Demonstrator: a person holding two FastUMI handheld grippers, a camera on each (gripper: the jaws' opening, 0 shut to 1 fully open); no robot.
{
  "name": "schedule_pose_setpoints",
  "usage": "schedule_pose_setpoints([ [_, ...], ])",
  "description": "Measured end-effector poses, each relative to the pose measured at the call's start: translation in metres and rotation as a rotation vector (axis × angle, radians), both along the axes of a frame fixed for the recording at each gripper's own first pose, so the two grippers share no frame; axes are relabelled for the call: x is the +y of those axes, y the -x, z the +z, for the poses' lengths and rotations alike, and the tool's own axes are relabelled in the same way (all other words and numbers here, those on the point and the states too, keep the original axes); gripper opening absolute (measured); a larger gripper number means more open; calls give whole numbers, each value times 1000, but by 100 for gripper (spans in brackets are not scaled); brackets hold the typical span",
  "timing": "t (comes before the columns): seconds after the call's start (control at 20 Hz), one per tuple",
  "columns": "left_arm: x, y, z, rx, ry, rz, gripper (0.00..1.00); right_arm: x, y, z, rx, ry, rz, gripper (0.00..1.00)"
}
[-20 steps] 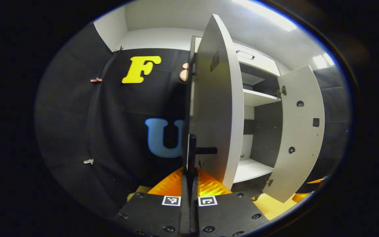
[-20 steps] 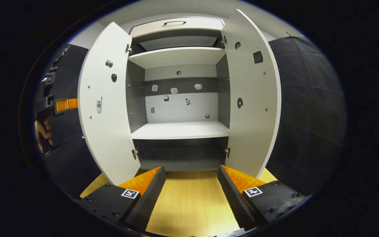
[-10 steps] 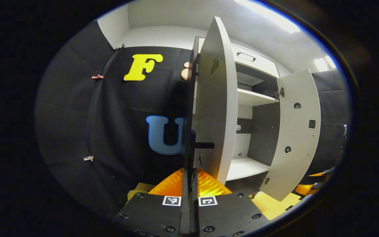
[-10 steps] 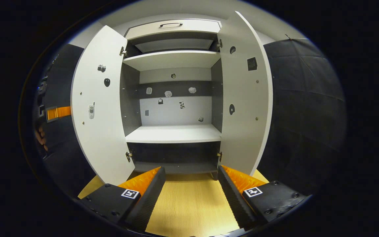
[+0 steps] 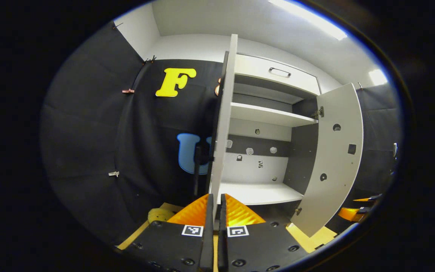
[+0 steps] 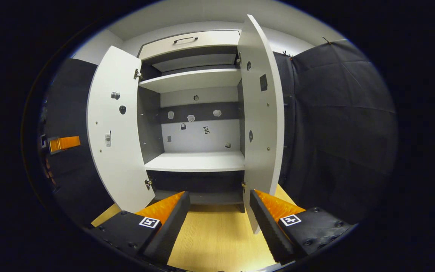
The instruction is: Open the right door of the double-door shoe cabinet with the right hand, and open the left door with the left hand.
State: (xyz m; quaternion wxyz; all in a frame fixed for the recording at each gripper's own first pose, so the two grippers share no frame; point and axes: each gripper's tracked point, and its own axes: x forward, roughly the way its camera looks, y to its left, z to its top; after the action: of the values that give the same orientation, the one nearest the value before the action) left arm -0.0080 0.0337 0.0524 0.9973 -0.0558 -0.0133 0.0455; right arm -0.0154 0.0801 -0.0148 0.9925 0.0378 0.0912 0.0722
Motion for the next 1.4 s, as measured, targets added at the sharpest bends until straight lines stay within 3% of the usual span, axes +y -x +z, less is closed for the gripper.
schedule_pose_setpoints([
  [0.05,-14,9,0,-2,-6,-6,12,-6,3,6,-18,0,9,99],
  [0.1,-28,15,0,-7,-14,-8,7,-11,6,12,-34,-4,17,99],
  [0.25,-64,37,3,-31,-27,5,21,-26,16,26,-69,-32,40,99],
  [0.5,-104,65,2,-38,-57,36,67,-45,35,45,-110,-66,70,99],
  [0.55,-106,68,1,-33,-68,58,81,-49,39,46,-119,-63,69,99],
  [0.75,-117,77,-2,-24,-123,89,95,-56,37,55,-140,-78,66,99],
  [1.4,-98,55,-15,-9,-146,70,96,-39,24,30,-108,-52,50,99],
])
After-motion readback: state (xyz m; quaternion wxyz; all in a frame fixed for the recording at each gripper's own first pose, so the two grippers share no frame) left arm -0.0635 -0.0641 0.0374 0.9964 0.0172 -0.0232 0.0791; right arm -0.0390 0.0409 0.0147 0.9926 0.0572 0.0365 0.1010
